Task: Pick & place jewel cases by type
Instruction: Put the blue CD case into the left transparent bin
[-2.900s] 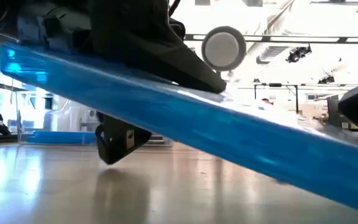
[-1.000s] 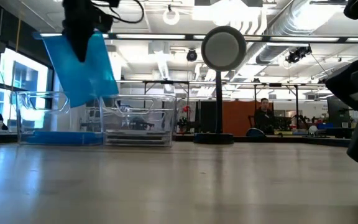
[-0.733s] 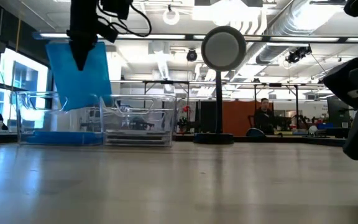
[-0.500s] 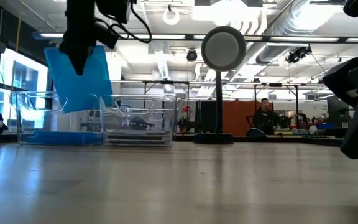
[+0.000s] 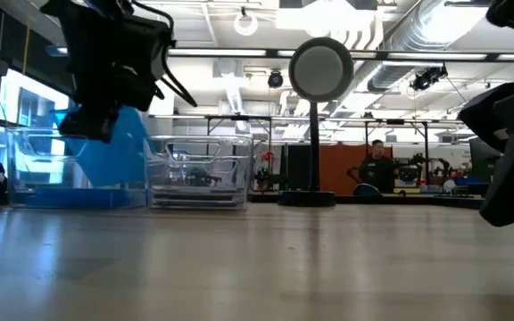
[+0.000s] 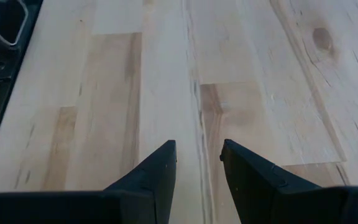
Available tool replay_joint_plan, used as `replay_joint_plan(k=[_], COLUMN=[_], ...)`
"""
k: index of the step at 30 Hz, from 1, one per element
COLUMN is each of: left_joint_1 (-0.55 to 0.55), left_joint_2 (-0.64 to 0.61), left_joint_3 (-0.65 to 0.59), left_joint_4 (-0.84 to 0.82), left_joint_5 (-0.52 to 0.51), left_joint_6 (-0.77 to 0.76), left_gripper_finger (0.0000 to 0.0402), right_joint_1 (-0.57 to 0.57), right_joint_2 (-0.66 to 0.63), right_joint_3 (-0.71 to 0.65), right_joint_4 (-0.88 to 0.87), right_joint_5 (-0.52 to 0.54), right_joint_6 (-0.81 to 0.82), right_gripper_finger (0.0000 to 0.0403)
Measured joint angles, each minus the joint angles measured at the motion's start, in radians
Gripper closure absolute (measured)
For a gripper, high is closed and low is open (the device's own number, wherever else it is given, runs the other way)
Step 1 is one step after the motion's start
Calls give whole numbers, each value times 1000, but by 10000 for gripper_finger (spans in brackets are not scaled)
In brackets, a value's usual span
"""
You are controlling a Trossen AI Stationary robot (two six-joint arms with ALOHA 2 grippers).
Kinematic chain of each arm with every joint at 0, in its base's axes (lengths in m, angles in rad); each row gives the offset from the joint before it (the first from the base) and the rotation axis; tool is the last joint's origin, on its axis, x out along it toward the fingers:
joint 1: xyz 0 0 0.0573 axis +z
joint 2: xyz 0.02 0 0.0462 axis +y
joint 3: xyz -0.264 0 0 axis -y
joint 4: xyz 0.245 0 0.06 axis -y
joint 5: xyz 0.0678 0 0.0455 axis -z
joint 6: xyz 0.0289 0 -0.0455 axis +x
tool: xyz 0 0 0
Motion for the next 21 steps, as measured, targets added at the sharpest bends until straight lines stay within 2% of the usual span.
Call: replay_joint_plan(k=[9,16,21], left_joint_1=[-17,-17,-16], left_joint_2=[2,1,1], left_joint_3=[-7,-6,38], left_joint_4=[7,-9,-99], left_joint_5=[22,26,75], left_joint_6=[56,59,58], left_gripper_finger=[374,326,303], right_joint_1=[-14,-14,-14], right_joint_2=[0,0,0], right_joint_3=[0,0,0], right_joint_4=[0,-2,-3], right_joint_5=[-20,-25,-24], right_joint_6=[3,2,2], right_gripper_finger=[275,275,275])
